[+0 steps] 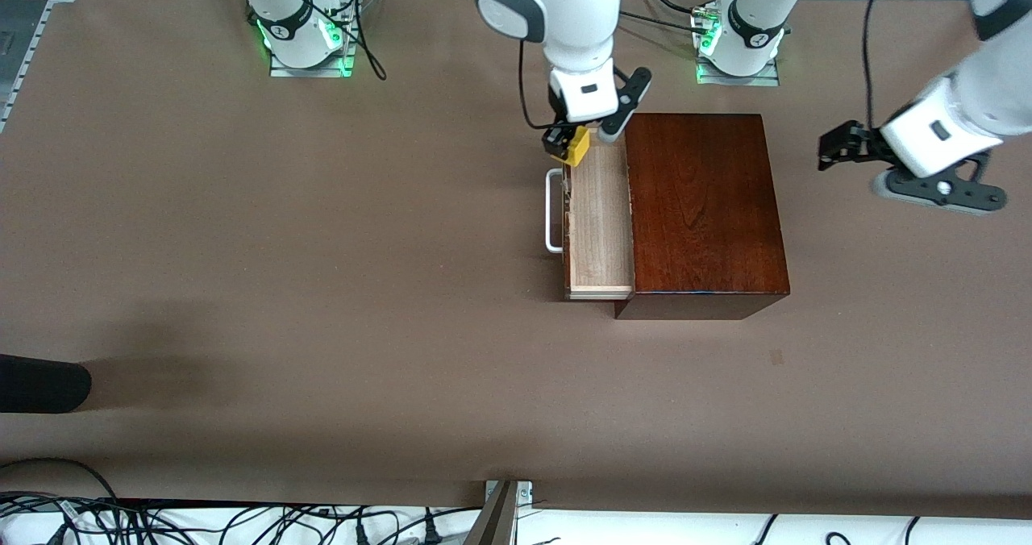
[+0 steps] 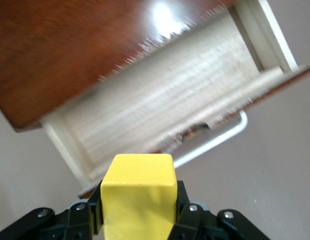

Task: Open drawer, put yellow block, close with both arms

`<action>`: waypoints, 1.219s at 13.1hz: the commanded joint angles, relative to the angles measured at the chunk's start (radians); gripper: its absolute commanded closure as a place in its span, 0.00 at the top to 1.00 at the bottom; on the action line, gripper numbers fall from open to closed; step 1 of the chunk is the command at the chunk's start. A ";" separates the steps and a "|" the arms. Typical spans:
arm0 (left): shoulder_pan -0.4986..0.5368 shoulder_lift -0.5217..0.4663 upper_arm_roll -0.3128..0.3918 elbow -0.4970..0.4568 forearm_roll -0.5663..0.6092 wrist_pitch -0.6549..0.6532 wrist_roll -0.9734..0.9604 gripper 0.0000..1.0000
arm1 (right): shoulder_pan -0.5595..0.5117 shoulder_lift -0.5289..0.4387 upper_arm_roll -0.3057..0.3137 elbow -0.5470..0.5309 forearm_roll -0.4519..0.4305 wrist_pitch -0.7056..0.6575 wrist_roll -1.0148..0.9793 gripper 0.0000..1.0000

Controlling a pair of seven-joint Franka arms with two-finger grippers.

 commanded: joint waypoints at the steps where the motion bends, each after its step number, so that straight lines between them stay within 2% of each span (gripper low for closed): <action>1: 0.002 -0.036 0.027 -0.053 -0.041 0.045 0.080 1.00 | 0.074 0.070 -0.015 0.100 -0.074 -0.005 -0.007 0.04; 3: -0.147 -0.071 0.196 -0.109 -0.049 0.087 0.096 1.00 | 0.090 0.107 -0.013 0.102 -0.132 0.039 -0.020 0.04; 5: -0.286 -0.085 0.336 -0.123 -0.044 0.105 0.101 1.00 | 0.093 0.148 -0.011 0.102 -0.165 0.098 -0.043 0.04; 6: -0.357 -0.100 0.404 -0.140 -0.037 0.119 0.087 1.00 | 0.096 0.164 -0.013 0.103 -0.180 0.110 -0.057 0.04; 7: -0.392 -0.113 0.438 -0.152 -0.037 0.127 0.074 1.00 | 0.100 0.170 -0.011 0.102 -0.200 0.115 -0.075 0.04; 9: -0.443 -0.130 0.482 -0.163 -0.035 0.154 -0.065 1.00 | 0.099 0.184 -0.013 0.102 -0.205 0.115 -0.169 0.04; 10: -0.446 -0.139 0.492 -0.179 -0.029 0.220 -0.127 1.00 | 0.094 0.191 -0.013 0.102 -0.203 0.118 -0.195 0.04; 12: -0.439 -0.147 0.492 -0.189 -0.015 0.265 -0.057 1.00 | 0.085 0.214 -0.013 0.100 -0.203 0.144 -0.255 0.05; 13: -0.428 -0.139 0.492 -0.185 -0.007 0.265 0.040 1.00 | 0.080 0.225 -0.015 0.100 -0.203 0.153 -0.273 0.05; 16: -0.407 -0.130 0.492 -0.173 -0.009 0.225 0.023 1.00 | 0.074 0.251 -0.027 0.100 -0.203 0.191 -0.290 0.05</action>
